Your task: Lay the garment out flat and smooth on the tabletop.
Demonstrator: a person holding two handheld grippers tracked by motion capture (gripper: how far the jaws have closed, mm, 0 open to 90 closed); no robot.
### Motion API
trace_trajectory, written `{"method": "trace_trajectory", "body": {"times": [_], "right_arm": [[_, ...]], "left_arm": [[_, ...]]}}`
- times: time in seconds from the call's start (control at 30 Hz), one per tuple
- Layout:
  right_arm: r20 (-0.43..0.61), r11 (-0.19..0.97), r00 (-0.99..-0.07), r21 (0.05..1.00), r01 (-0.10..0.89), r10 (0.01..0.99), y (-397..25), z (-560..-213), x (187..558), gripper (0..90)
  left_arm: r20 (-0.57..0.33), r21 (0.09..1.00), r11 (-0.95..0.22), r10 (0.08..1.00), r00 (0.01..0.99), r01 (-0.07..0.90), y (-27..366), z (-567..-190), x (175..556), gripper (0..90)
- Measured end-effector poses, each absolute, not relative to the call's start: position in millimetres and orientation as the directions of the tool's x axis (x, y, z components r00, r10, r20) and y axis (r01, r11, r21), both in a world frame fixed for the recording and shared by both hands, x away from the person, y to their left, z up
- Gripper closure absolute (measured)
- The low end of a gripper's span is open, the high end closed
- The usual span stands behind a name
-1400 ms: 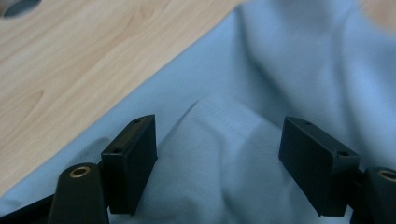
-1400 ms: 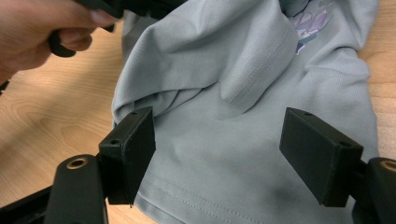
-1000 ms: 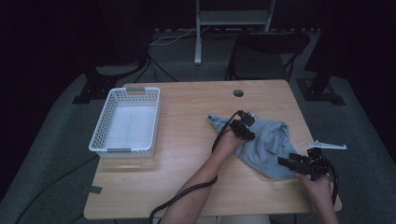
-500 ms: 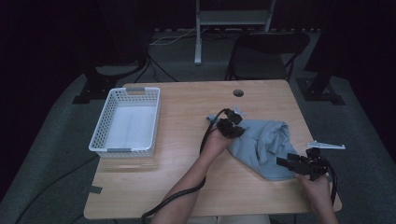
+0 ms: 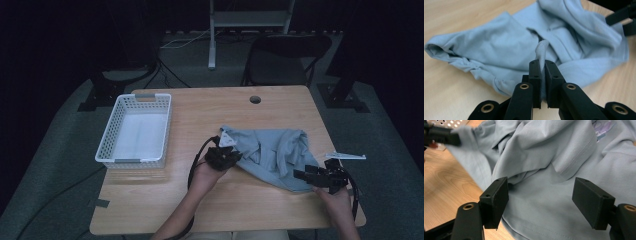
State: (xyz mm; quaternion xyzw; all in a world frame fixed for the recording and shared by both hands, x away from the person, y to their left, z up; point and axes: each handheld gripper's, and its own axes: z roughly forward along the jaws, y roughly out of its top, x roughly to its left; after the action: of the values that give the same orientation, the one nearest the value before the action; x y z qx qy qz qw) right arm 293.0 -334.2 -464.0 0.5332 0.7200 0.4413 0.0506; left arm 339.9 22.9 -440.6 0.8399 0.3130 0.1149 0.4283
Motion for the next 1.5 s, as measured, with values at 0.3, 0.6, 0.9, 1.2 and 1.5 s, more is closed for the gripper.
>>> {"method": "trace_trajectory", "body": {"times": [0.3, 0.6, 0.9, 1.2, 1.5], "right_arm": [[0.406, 0.042, -0.428, 0.684, 0.728, 0.808, -332.0, -465.7, 293.0, 28.4], [0.405, 0.058, -0.435, 0.675, 0.735, 0.804, -327.8, -469.1, 294.8, 28.4], [0.409, 0.051, -0.438, 0.682, 0.73, 0.801, -330.1, -466.3, 293.0, 28.4], [0.406, 0.062, -0.446, 0.681, 0.73, 0.798, -328.3, -467.0, 293.3, 28.4], [0.413, 0.049, -0.438, 0.681, 0.73, 0.798, -332.2, -465.7, 293.0, 28.4]], "left_arm": [[-0.049, 0.731, -0.474, 0.681, 0.731, 0.491, 32.8, -471.1, 328.5, 85.4], [-0.017, 0.717, -0.498, 0.688, 0.726, 0.488, 36.4, -471.4, 326.8, 71.9], [0.032, 0.727, -0.521, 0.677, 0.736, 0.448, 30.9, -445.9, 334.5, 52.5], [0.078, 0.61, -0.647, 0.623, 0.778, 0.457, -5.8, -450.7, 362.4, 53.4], [-0.069, 0.651, -0.573, 0.609, 0.79, 0.499, 14.8, -454.3, 361.9, 86.3]]}}
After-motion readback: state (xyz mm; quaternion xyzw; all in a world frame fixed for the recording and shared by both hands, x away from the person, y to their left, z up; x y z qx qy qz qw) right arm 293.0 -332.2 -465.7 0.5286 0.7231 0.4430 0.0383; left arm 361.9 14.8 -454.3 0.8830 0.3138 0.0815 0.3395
